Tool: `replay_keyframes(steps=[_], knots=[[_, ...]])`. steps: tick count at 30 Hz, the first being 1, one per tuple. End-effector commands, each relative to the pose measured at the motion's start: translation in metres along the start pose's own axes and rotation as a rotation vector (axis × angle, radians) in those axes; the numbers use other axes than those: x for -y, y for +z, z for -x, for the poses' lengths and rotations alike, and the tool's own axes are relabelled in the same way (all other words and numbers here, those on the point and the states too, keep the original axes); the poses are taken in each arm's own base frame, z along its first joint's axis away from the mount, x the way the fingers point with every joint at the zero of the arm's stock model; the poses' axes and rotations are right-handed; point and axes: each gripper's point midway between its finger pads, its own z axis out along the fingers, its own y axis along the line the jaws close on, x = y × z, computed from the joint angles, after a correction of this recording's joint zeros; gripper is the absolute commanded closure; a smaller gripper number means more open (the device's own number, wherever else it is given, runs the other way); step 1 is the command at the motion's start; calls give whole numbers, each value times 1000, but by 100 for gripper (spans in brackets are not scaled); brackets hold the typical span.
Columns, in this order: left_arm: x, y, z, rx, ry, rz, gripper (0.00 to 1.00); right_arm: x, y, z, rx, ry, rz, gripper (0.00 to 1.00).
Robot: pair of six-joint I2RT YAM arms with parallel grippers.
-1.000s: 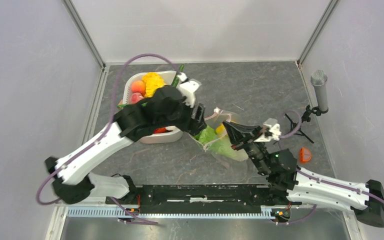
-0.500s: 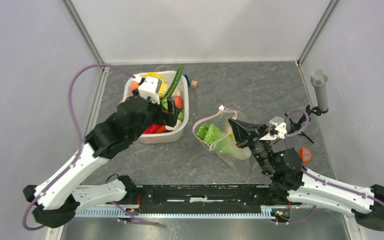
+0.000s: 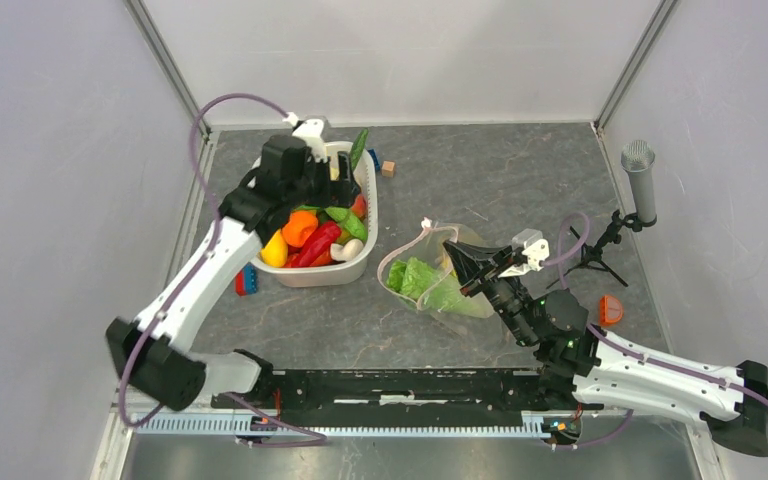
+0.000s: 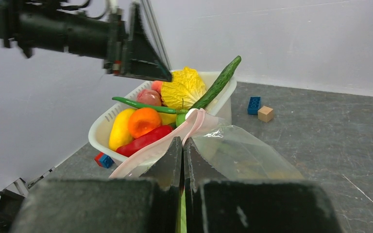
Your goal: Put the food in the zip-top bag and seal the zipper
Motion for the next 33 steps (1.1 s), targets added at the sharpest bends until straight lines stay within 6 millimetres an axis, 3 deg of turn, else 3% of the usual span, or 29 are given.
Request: replay_keyframes(steps=[1,5,9,16,22,28,33], knots=[[19,40,43,24,115,-137,10,-5,3,24,54,28,12,100],[-1,80,65,-6,141,-75,12,-6,3,26,58,32,15,100],[-7,110,79,-51,185,-61,12,-5,3,26,53,23,12,100],[-12,164,77,-97,221,-72,14,-6,5,24,48,16,12,100],[-28,193,66,-153,270,-29,14,-5,6,23,45,8,4,100],[-37,213,68,-155,320,1,15,-4,8,23,39,-9,-5,100],[-39,222,62,-171,351,-9,31,-3,9,21,33,-20,-15,100]])
